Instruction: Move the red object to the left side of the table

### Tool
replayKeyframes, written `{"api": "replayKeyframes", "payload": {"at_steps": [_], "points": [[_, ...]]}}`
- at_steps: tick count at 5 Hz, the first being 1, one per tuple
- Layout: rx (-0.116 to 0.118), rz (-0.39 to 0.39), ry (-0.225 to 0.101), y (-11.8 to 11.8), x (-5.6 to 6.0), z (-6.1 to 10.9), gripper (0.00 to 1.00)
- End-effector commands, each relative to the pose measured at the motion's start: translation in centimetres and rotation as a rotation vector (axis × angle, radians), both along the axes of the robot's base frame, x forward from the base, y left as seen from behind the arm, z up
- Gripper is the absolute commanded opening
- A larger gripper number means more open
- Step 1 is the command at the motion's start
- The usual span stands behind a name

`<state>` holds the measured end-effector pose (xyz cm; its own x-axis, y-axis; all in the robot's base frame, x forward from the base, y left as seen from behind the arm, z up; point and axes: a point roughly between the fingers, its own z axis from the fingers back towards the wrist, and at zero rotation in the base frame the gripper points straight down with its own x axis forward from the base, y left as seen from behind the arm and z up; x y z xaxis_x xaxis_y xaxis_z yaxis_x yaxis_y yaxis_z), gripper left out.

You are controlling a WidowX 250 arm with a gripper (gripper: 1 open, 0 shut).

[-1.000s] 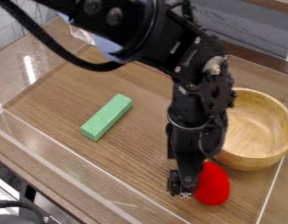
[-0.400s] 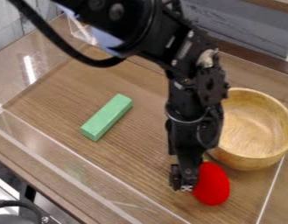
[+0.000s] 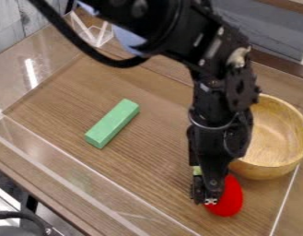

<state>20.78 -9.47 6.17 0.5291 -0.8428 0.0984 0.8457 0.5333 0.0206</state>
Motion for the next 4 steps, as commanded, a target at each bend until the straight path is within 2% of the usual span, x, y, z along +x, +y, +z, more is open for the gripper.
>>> {"api": "replayKeyframes", "payload": {"at_steps": [1, 3, 4], "points": [[-0.020, -0.035, -0.038, -0.2, -0.6, 1.8, 1.00], [-0.038, 0.004, -0.027, -0.7, -0.2, 0.5, 1.00], [-0.035, 0.052, -0.031, 0.2, 0.9, 1.7, 0.00]]}}
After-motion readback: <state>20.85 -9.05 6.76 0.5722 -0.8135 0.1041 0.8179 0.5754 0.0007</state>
